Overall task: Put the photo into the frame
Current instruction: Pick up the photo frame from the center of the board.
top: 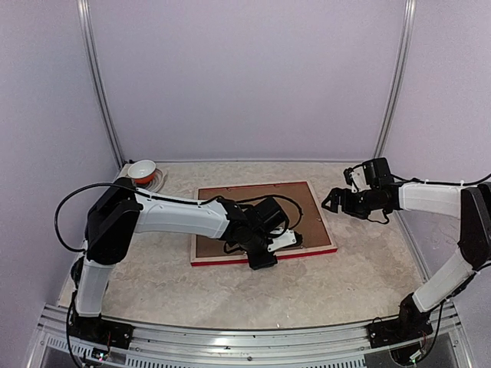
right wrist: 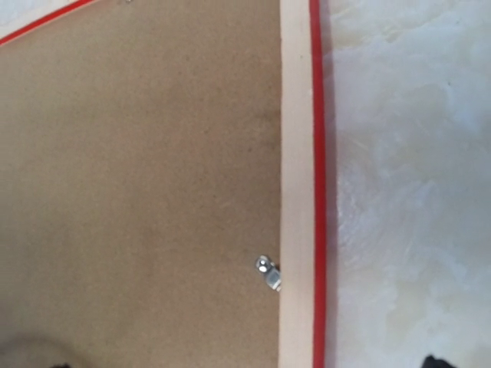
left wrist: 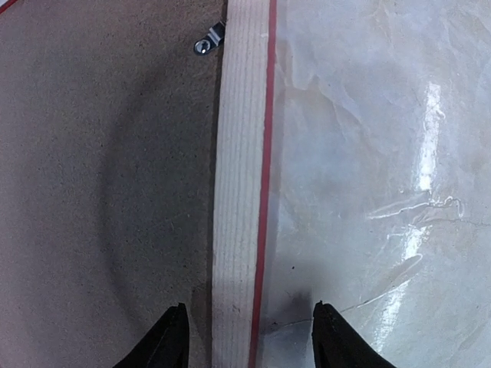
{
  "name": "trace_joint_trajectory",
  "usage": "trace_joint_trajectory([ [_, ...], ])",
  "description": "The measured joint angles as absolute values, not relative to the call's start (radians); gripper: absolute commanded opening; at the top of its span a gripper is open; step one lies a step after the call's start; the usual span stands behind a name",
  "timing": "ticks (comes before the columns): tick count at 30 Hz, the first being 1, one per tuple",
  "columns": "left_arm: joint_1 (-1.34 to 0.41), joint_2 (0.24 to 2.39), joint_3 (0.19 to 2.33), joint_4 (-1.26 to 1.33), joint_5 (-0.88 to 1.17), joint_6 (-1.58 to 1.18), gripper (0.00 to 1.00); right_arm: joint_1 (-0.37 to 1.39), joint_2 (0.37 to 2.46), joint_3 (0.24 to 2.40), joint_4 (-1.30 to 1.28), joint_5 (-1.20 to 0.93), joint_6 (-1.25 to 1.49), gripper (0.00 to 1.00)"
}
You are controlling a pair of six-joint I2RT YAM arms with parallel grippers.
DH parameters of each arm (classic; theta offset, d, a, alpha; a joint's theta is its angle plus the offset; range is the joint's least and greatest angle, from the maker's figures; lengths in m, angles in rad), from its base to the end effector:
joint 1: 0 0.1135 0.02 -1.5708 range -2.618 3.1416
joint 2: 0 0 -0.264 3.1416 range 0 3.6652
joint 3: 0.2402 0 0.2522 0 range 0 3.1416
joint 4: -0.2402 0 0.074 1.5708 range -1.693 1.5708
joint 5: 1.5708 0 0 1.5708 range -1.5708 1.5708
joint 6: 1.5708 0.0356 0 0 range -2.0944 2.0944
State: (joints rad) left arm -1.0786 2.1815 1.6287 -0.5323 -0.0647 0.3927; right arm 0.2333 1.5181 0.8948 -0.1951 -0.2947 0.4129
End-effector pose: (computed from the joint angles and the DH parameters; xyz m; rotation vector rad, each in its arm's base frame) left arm 0.2206 -0.4065 0.1554 1.7689 1.9860 -0.1405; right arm 0.3030 0.0826 0.2040 0.0764 2.4436 0.6496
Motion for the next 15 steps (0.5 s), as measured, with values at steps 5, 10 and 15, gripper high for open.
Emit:
trace_joint_trajectory([
  [5, -1.079, 2.206, 1.631, -0.536, -0.079, 0.397, 0.39, 0.232, 1.494, 0.895, -0.197, -0.295, 0.413, 0.99],
  [10, -1.079, 2.212, 1.645, -0.541, -0.087, 0.398, 0.21, 0.229, 1.481, 0.895, -0.199, -0.295, 0.413, 0.99],
  [15, -1.077, 2.217, 1.660, -0.543, -0.093, 0.417, 0.02, 0.228, 1.475, 0.895, -0.199, -0.295, 0.413, 0.99],
])
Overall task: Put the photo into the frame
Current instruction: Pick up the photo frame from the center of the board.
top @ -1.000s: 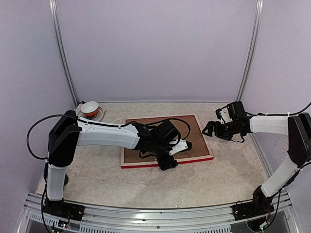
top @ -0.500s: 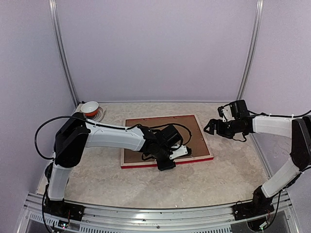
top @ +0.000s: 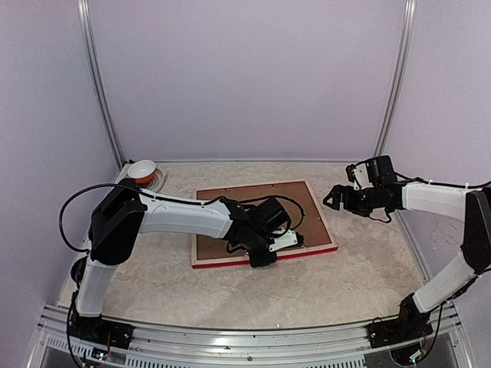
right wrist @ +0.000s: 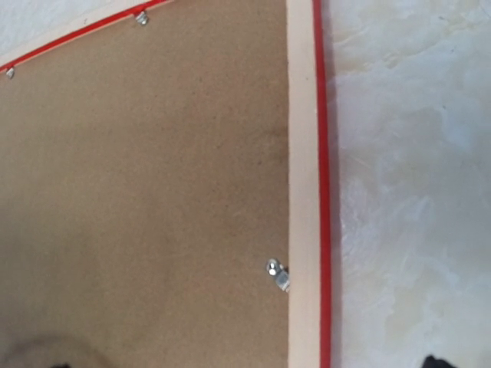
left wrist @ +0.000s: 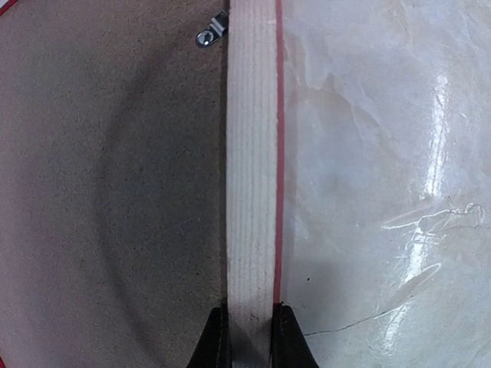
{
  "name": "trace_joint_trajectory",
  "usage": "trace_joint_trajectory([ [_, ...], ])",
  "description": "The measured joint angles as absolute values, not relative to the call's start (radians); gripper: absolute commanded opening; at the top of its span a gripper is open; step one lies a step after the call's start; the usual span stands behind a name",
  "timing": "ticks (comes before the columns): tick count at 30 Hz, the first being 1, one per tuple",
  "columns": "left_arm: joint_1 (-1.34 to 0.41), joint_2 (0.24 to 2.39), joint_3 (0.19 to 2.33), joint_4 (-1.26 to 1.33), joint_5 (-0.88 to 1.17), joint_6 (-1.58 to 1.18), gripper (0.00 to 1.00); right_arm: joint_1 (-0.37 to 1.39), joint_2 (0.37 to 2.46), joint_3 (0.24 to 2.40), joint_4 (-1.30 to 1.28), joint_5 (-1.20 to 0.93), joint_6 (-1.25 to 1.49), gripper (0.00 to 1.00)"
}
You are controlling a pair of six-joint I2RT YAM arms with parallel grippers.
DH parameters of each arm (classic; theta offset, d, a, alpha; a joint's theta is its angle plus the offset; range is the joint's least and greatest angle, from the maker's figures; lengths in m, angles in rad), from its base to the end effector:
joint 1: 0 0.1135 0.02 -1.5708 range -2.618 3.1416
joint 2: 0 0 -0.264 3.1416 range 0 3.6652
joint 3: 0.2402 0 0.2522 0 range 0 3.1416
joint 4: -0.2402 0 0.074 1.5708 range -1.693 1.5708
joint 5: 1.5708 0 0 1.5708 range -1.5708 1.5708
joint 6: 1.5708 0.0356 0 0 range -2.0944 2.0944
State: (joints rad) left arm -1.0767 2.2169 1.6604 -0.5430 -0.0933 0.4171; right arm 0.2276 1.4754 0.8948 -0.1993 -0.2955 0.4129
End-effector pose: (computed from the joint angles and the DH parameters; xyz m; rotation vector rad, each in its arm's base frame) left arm 0.2250 -0.4107 0.1483 1.7885 1.9757 -0.0895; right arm 0.2991 0.0799 0.2161 0.0736 2.4039 0.6545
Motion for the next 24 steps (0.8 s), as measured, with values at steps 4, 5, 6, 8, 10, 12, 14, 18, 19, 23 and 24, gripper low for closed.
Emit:
trace_joint_trajectory([
  [4, -1.077, 2.220, 1.667, -0.548, -0.085, 0.409, 0.00, 0.225, 1.475, 0.894, -0.200, -0.298, 0.413, 0.99],
  [5, -1.077, 2.220, 1.668, -0.548, -0.084, 0.408, 0.00, 0.224, 1.475, 0.894, -0.200, -0.299, 0.413, 0.99],
  [6, -1.077, 2.220, 1.668, -0.549, -0.084, 0.408, 0.00, 0.223, 1.475, 0.892, -0.199, -0.298, 0.413, 0.99],
  [8, -1.077, 2.220, 1.669, -0.550, -0.084, 0.408, 0.00, 0.219, 1.475, 0.888, -0.200, -0.298, 0.413, 0.99],
  [10, -1.076, 2.220, 1.669, -0.550, -0.082, 0.405, 0.00, 0.214, 1.475, 0.884, -0.200, -0.299, 0.413, 0.99],
  [12, -1.071, 2.220, 1.670, -0.551, -0.074, 0.402, 0.00, 0.205, 1.475, 0.876, -0.197, -0.302, 0.413, 0.99],
  [14, -1.064, 2.219, 1.671, -0.553, -0.057, 0.398, 0.00, 0.192, 1.474, 0.863, -0.192, -0.316, 0.413, 0.99],
  [18, -1.040, 2.210, 1.672, -0.570, 0.003, 0.395, 0.00, 0.153, 1.452, 0.812, -0.152, -0.391, 0.427, 0.99],
  [19, -1.036, 2.206, 1.672, -0.577, 0.014, 0.395, 0.00, 0.147, 1.444, 0.802, -0.143, -0.406, 0.431, 0.99],
  [23, -1.013, 2.177, 1.702, -0.620, 0.063, 0.393, 0.00, 0.140, 1.395, 0.757, -0.079, -0.474, 0.439, 0.99],
  [24, -1.006, 2.167, 1.720, -0.635, 0.079, 0.389, 0.00, 0.140, 1.381, 0.744, -0.057, -0.487, 0.438, 0.99],
])
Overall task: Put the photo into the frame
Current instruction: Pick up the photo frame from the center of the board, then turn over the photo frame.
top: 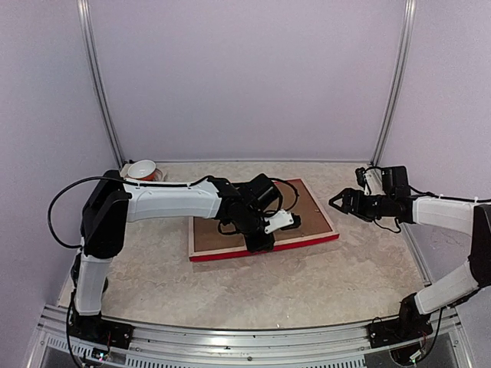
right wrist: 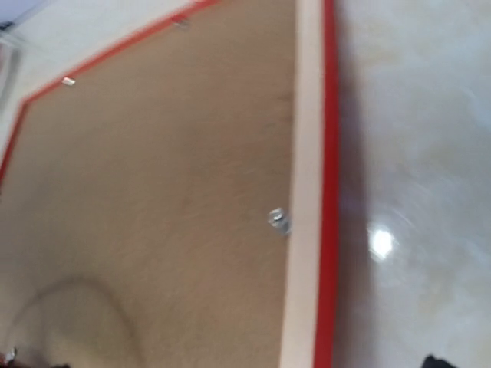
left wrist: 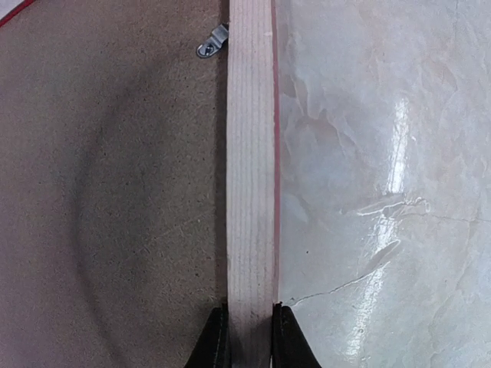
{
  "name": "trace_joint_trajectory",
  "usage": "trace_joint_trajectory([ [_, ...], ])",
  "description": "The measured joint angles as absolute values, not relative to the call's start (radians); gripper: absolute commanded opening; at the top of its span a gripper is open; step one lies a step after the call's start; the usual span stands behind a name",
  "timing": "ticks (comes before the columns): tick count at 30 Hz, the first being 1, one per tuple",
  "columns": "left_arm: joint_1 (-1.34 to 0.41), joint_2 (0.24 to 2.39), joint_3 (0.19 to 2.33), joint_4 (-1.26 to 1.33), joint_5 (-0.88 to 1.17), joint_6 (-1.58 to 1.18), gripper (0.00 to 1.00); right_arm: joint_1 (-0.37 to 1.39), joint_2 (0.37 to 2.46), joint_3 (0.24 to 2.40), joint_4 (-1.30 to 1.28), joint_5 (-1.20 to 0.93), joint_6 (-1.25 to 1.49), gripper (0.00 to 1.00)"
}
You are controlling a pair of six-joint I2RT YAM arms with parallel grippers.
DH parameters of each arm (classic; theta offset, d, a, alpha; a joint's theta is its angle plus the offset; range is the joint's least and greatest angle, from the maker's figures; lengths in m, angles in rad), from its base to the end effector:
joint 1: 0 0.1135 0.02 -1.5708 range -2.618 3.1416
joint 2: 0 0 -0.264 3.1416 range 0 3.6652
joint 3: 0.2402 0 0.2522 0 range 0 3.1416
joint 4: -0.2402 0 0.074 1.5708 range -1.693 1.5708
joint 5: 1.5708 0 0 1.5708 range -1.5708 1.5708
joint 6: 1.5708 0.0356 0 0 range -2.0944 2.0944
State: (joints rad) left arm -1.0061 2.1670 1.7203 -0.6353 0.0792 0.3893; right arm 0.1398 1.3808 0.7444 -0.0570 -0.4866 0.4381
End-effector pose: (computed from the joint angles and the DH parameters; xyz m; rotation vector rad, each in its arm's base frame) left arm 0.2473 -0.3956 0.1836 1.7442 2.0392 -0.3044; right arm 0.2788 0.0560 0.2080 0.0767 2.3089 0.8528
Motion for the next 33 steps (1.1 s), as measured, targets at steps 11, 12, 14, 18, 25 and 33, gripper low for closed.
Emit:
trace_joint_trajectory([
  [11, -0.941, 2.112, 1.875, -0.757, 0.224, 0.345, 0.00, 0.140, 1.134, 0.524, 0.261, -0.539, 0.430, 0.99],
  [12, -0.931, 2.103, 1.884, -0.765, 0.240, 0.341, 0.00, 0.139, 1.111, 0.520, 0.273, -0.537, 0.432, 0.99],
  [14, -0.913, 2.096, 1.911, -0.787, 0.268, 0.332, 0.00, 0.140, 1.062, 0.520, 0.297, -0.528, 0.435, 0.99],
  [18, -0.861, 2.093, 1.980, -0.811, 0.336, 0.295, 0.00, 0.139, 0.933, 0.514, 0.360, -0.491, 0.428, 0.99],
  [25, -0.789, 2.092, 2.050, -0.833, 0.410, 0.224, 0.00, 0.139, 0.923, 0.440, 0.524, -0.482, 0.396, 0.99],
  [33, -0.781, 2.092, 2.053, -0.847, 0.456, 0.192, 0.00, 0.140, 1.143, 0.361, 0.838, -0.599, 0.226, 0.99],
])
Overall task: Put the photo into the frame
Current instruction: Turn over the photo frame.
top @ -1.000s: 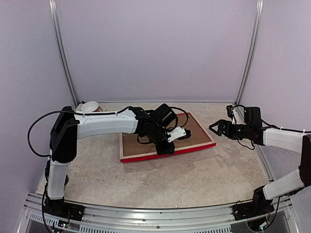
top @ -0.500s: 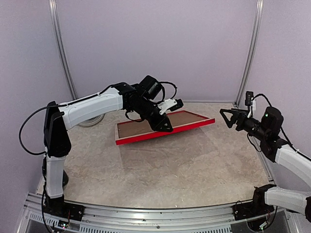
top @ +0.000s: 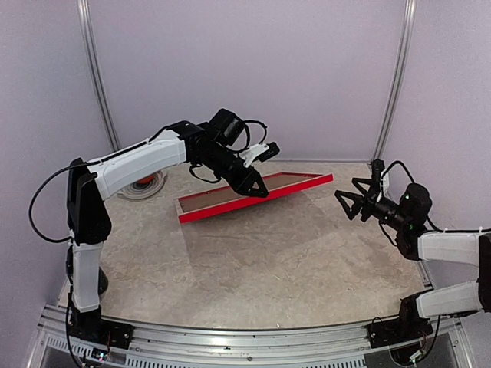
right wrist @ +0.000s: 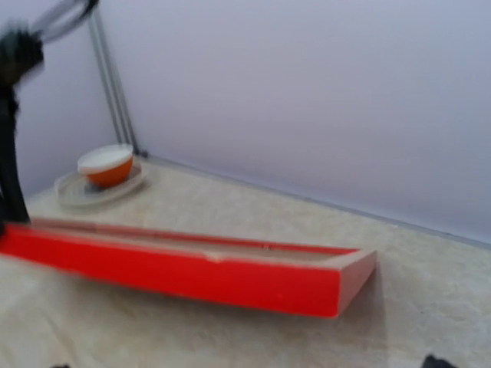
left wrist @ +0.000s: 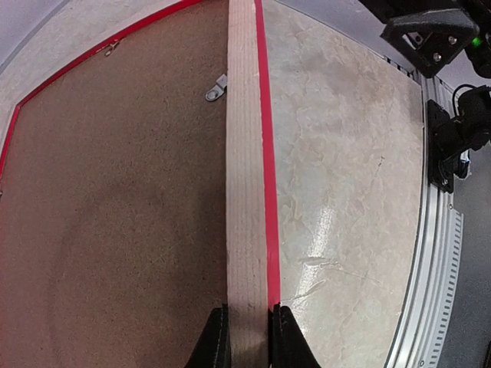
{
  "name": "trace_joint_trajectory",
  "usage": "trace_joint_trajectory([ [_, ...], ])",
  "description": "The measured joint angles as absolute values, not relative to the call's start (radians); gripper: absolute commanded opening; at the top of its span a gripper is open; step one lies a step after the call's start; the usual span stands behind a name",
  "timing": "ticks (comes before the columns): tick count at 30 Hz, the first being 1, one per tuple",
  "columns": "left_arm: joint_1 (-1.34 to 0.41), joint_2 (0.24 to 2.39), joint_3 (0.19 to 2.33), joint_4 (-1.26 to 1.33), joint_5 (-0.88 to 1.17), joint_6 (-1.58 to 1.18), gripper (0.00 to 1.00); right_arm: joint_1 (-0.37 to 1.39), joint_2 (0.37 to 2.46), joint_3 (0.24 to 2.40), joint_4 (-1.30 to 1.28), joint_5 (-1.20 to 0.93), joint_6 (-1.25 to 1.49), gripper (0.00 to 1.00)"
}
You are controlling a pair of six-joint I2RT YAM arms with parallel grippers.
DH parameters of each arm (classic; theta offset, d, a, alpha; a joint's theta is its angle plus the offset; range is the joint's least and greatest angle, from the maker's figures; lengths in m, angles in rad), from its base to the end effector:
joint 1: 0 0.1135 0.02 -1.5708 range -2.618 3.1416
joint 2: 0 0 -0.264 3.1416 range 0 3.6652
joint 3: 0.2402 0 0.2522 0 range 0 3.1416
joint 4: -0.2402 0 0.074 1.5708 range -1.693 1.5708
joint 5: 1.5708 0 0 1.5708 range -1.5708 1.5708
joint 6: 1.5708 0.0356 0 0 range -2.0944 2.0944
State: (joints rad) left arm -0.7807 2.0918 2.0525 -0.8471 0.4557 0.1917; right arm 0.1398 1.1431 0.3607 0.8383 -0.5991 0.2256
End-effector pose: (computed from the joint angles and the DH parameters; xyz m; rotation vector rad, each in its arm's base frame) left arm 0.3197 -0.3388 0.3107 1.3492 2.1114 -0.8123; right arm 0.2247 0.0519 0.2294 -0.4234 1.5134 0.7407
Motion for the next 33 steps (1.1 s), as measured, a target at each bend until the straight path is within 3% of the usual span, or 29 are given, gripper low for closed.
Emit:
trace_joint_trajectory([
  [8, -0.770, 2.087, 2.052, -0.847, 0.493, 0.181, 0.00, 0.140, 1.364, 0.423, 0.874, -0.704, -0.116, 0.99],
  [14, -0.767, 2.051, 2.026, -0.847, 0.526, 0.172, 0.00, 0.143, 1.357, 0.431, 0.849, -0.759, -0.430, 0.99],
  [26, -0.772, 1.963, 1.906, -0.837, 0.569, 0.169, 0.00, 0.179, 1.300, 0.635, 0.555, -0.723, -0.850, 0.99],
  [31, -0.772, 1.919, 1.861, -0.836, 0.571, 0.175, 0.00, 0.179, 1.343, 0.673, 0.427, -0.820, -0.959, 0.95],
  [33, -0.772, 1.908, 1.857, -0.836, 0.572, 0.173, 0.00, 0.179, 1.353, 0.677, 0.395, -0.871, -0.985, 0.88],
])
